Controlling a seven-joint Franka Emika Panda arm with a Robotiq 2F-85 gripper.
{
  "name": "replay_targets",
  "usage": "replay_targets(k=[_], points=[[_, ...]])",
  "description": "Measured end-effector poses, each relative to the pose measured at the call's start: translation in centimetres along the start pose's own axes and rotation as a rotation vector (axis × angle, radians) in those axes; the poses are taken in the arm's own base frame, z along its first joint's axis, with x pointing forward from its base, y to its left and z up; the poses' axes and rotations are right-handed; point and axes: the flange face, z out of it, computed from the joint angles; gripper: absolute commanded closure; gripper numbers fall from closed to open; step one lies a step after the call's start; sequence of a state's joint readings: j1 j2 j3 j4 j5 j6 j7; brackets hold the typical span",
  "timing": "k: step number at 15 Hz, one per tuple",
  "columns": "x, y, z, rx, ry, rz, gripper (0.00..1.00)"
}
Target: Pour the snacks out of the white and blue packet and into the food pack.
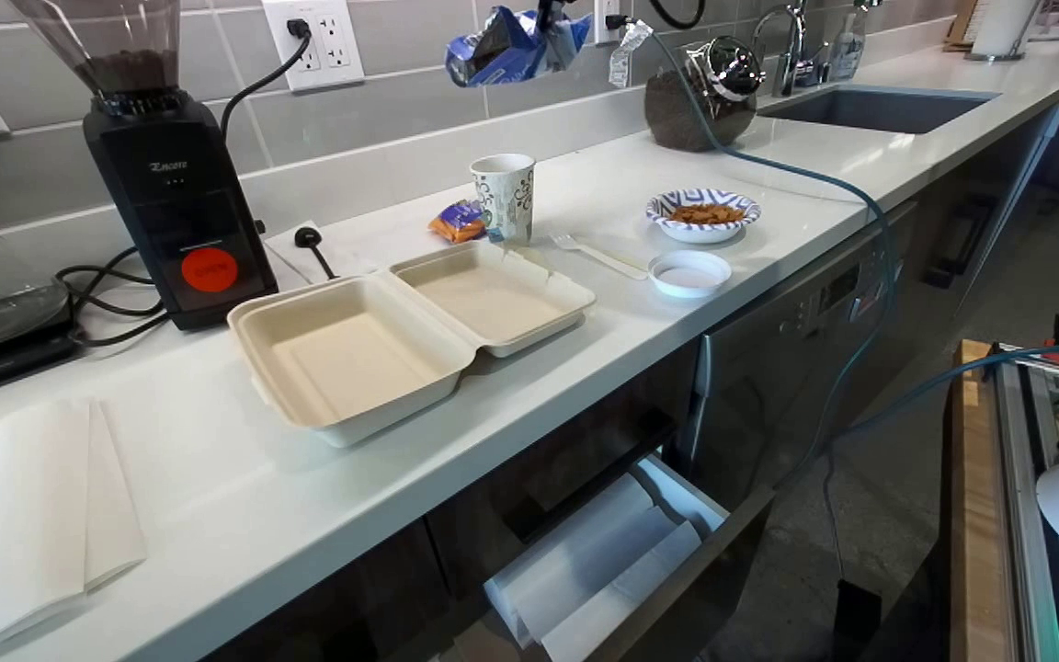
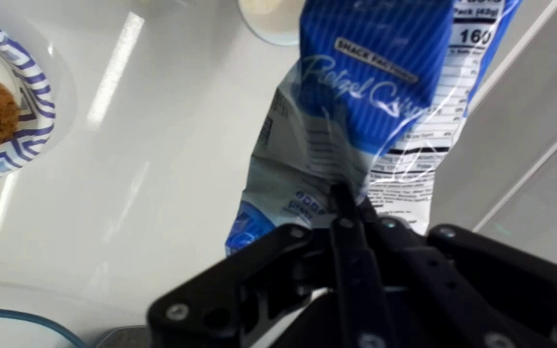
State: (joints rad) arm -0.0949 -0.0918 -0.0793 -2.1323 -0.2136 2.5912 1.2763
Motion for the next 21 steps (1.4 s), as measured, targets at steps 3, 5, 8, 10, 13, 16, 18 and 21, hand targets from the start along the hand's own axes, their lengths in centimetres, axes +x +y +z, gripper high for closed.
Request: replay_targets(k=[3, 5, 8, 10, 13, 16, 18, 21], points=[[-2.7, -0.4, 0.2, 0.065, 0.005, -0.067, 1.0], [-4.1, -0.6, 0.2, 0.085, 0.025, -0.132, 1.0], [-5.6, -0.7, 0.1, 0.101, 0.071, -0.225, 0.98], [-6.2, -0.7, 0.0, 0.101, 0.083, -0.258, 0.98], [-6.4, -0.7, -0.2, 0.102, 0.085, -0.266, 1.0], [-6.7, -0.8, -0.1, 0.103, 0.082, -0.289, 1.0], [-7.6, -1.1, -0.1, 0.106, 0.076, -0.335, 1.0], [-9.2, -1.6, -0.3, 0.112, 0.078, -0.414, 1.0]])
